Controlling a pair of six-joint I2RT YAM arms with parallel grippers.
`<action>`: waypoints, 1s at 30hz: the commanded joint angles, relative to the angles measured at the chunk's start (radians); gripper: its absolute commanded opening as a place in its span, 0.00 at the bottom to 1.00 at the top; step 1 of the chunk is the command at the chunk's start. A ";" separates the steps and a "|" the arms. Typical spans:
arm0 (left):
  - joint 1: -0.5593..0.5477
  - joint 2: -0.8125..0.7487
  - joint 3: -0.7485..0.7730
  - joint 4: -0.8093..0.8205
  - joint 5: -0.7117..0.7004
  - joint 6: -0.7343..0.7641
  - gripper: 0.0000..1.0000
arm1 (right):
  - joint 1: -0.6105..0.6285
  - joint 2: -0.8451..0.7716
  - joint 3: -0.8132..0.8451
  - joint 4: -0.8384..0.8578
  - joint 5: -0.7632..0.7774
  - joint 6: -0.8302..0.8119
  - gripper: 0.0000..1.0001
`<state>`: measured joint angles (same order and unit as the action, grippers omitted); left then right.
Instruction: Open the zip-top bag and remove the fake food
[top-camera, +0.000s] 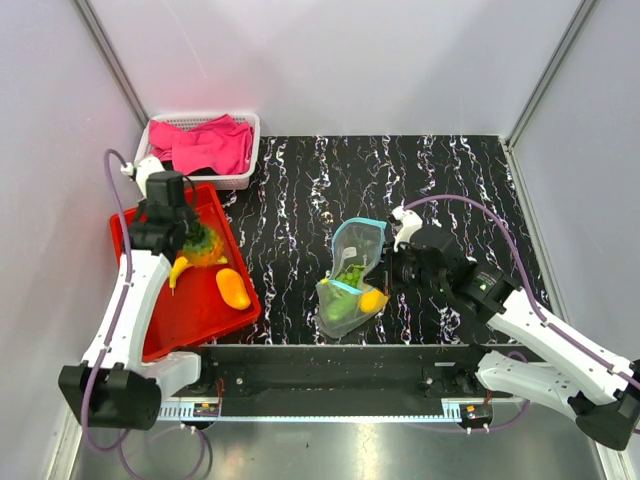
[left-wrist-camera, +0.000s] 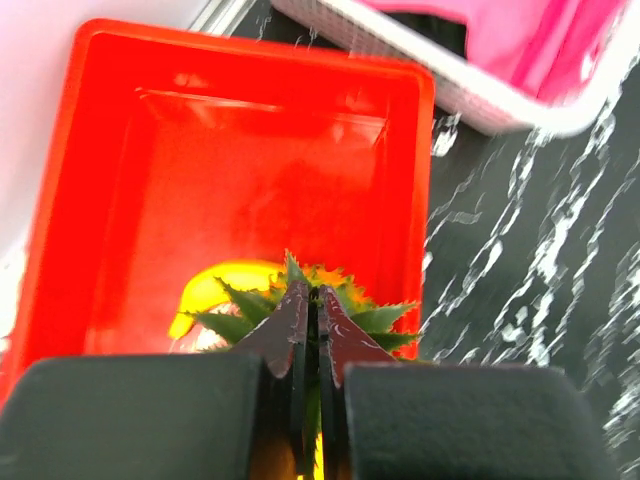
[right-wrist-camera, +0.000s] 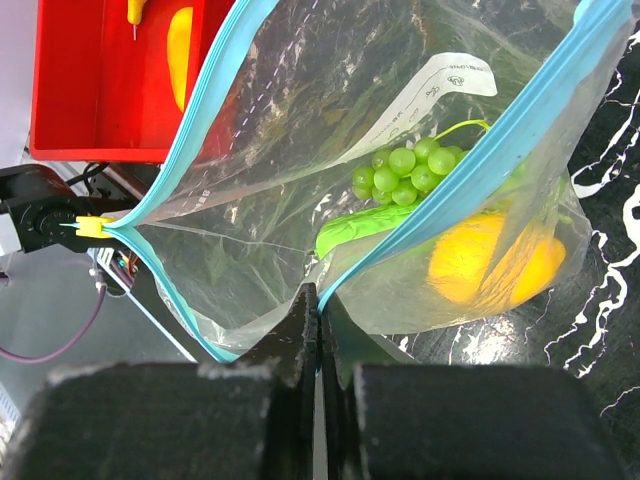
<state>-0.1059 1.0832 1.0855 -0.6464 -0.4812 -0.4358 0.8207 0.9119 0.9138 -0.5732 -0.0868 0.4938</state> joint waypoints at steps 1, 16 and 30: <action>0.106 0.058 0.065 0.160 0.228 -0.044 0.00 | 0.001 -0.022 0.005 0.019 0.015 -0.009 0.00; 0.429 0.300 -0.006 0.266 0.614 -0.231 0.00 | 0.003 -0.034 0.016 0.021 -0.008 0.005 0.00; 0.572 0.155 -0.058 0.149 0.576 -0.288 0.96 | 0.001 -0.031 0.011 0.022 -0.024 0.019 0.00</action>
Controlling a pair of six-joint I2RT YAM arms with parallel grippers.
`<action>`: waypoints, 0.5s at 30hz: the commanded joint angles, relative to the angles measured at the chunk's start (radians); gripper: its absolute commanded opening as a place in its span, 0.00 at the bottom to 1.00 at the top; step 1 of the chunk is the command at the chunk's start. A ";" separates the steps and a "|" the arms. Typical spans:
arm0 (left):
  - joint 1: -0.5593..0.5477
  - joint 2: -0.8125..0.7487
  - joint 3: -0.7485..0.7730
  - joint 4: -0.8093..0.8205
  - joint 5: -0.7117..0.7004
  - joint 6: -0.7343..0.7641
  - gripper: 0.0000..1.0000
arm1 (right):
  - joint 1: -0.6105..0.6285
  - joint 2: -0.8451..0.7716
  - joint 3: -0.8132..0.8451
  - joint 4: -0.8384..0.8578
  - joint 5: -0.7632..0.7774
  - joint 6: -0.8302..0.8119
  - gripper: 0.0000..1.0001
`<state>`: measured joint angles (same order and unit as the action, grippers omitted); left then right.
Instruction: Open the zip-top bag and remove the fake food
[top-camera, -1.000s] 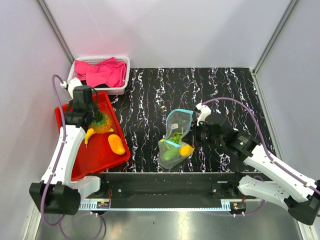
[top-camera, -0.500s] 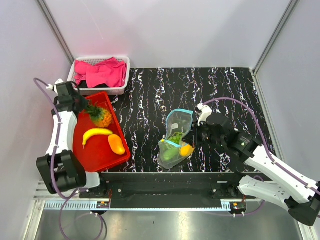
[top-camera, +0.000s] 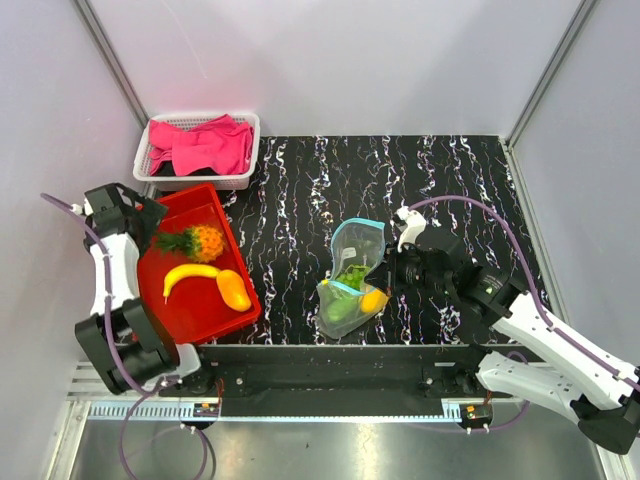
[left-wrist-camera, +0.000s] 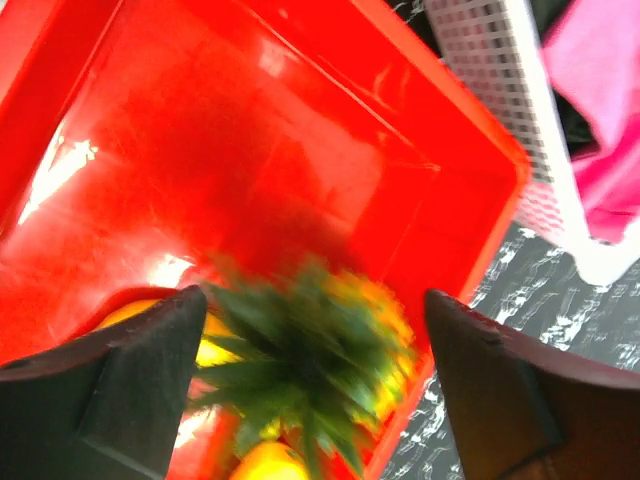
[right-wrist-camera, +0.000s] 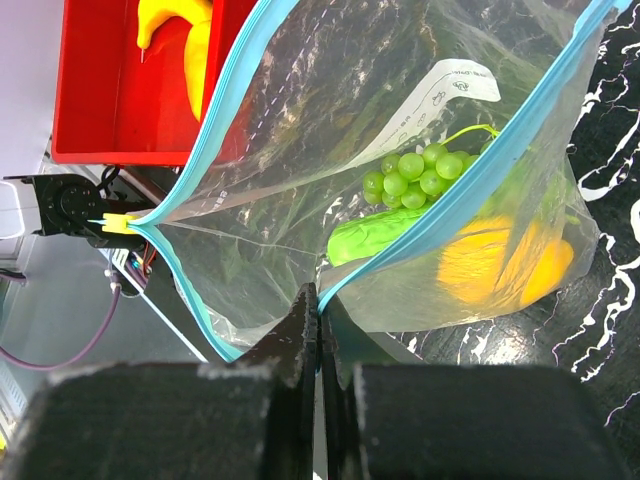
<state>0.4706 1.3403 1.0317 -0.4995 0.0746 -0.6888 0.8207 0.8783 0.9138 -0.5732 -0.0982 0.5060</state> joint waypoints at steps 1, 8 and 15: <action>-0.006 -0.122 -0.013 0.003 0.033 -0.044 0.97 | 0.001 0.002 0.010 0.022 -0.012 0.006 0.00; -0.143 -0.317 -0.032 0.003 0.071 -0.043 0.98 | 0.001 0.008 0.019 0.026 -0.001 0.006 0.00; -0.593 -0.420 -0.022 0.048 0.073 -0.011 0.86 | 0.001 0.047 0.080 0.026 0.000 -0.009 0.00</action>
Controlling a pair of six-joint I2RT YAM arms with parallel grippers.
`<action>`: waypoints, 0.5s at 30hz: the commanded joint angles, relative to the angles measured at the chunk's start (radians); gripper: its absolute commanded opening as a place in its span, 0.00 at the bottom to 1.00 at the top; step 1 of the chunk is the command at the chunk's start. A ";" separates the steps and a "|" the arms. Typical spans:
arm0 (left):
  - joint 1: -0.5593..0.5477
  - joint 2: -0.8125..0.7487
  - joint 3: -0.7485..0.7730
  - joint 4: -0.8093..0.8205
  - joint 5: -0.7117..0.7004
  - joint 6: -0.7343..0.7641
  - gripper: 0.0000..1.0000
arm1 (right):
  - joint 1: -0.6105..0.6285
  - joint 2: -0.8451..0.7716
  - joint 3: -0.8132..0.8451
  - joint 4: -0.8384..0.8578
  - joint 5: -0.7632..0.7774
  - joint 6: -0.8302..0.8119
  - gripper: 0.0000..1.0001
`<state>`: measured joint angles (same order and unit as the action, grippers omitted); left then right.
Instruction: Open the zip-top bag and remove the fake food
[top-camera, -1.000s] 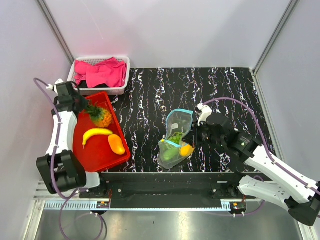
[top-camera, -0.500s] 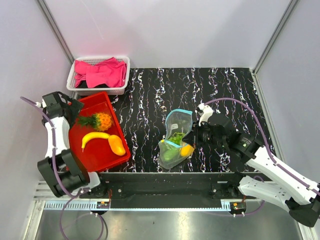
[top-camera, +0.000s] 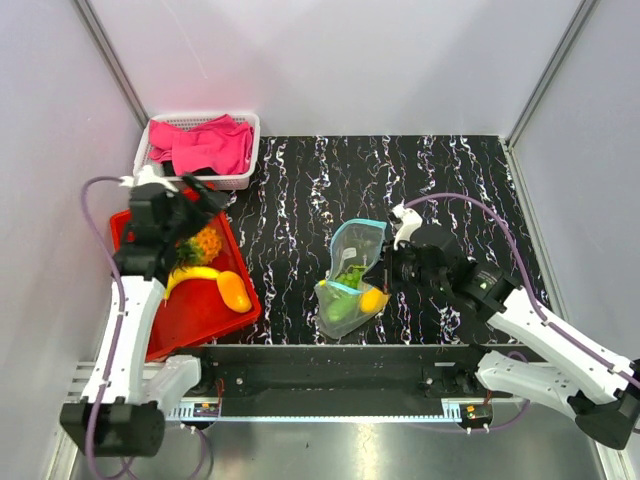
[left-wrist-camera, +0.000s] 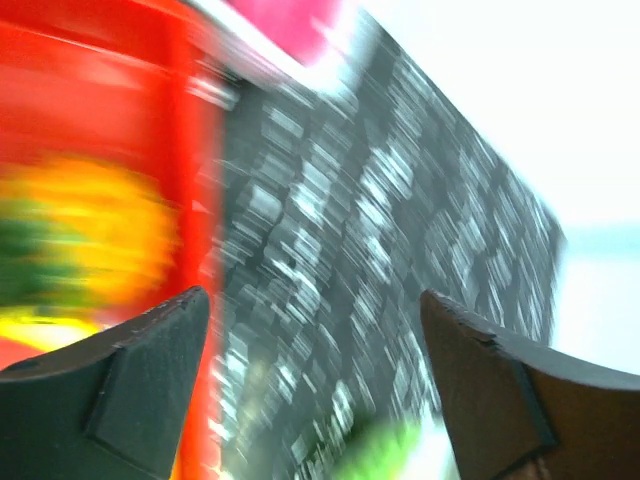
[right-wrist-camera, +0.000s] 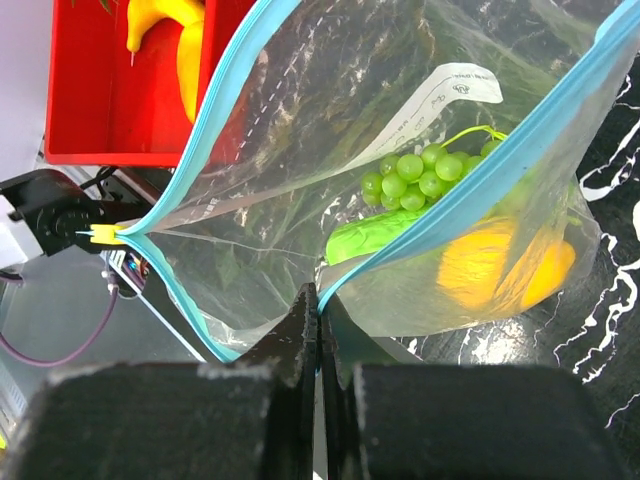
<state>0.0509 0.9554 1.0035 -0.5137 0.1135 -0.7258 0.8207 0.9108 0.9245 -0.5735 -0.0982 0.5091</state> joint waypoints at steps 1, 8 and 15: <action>-0.268 -0.043 0.004 0.075 0.029 0.026 0.83 | 0.003 0.023 0.088 0.029 0.006 -0.017 0.00; -0.681 -0.009 0.081 0.164 -0.089 0.121 0.74 | 0.001 0.141 0.183 0.043 -0.034 -0.040 0.00; -0.916 0.132 0.115 0.155 -0.164 0.180 0.59 | 0.003 0.206 0.194 0.123 -0.129 -0.001 0.00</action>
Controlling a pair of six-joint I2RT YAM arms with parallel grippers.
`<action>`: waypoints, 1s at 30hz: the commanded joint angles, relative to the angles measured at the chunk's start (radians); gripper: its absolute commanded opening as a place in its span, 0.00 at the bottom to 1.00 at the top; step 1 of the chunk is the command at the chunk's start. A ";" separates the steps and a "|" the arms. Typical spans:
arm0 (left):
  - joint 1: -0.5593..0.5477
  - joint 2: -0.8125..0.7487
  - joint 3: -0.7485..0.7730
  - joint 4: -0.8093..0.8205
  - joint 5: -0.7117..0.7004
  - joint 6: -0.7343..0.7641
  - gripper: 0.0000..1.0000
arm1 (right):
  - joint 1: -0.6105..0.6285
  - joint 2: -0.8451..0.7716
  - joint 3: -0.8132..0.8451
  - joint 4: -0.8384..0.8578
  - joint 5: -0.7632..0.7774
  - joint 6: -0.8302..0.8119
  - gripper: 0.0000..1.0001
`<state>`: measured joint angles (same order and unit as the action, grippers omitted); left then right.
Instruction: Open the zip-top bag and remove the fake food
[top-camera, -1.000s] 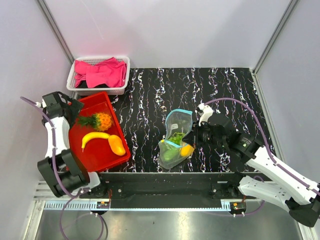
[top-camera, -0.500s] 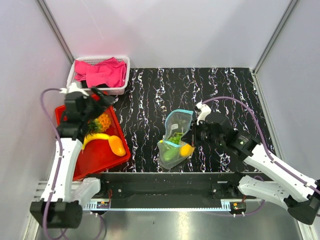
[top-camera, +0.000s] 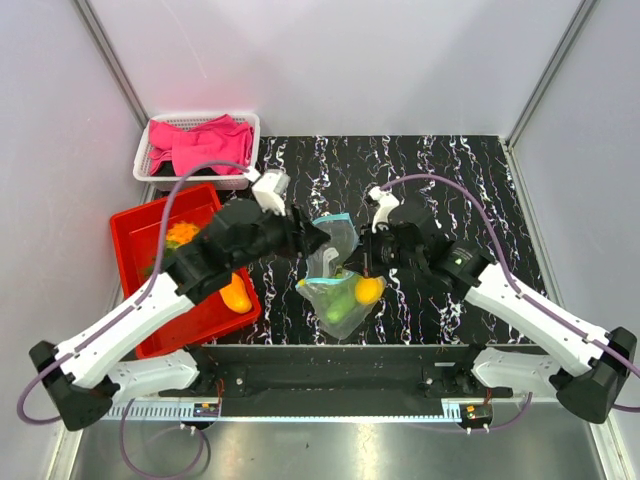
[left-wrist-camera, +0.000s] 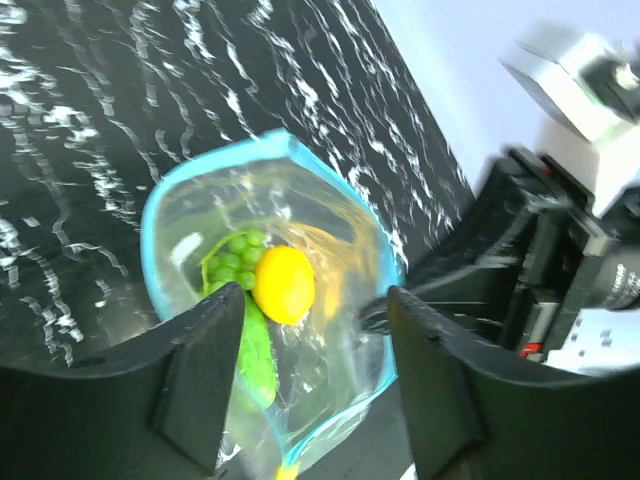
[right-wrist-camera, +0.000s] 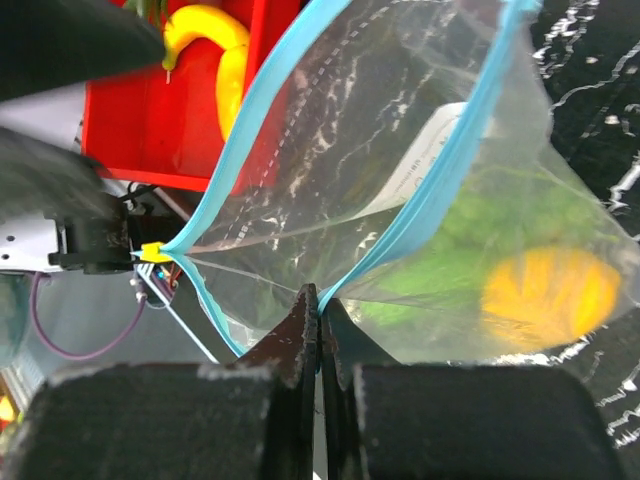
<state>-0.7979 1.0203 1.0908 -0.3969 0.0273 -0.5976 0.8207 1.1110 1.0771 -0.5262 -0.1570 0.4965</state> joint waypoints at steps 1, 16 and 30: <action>-0.084 0.083 0.029 0.036 -0.087 0.051 0.57 | 0.003 0.003 0.037 0.078 -0.078 0.016 0.00; -0.225 0.299 0.073 -0.034 -0.274 -0.013 0.38 | 0.001 -0.146 -0.101 0.101 -0.055 0.036 0.00; -0.282 0.483 0.107 -0.031 -0.216 -0.047 0.37 | 0.003 -0.234 -0.178 0.072 -0.022 0.033 0.00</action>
<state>-1.0683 1.4700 1.1381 -0.4633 -0.2073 -0.6373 0.8207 0.9012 0.9077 -0.4694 -0.1993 0.5316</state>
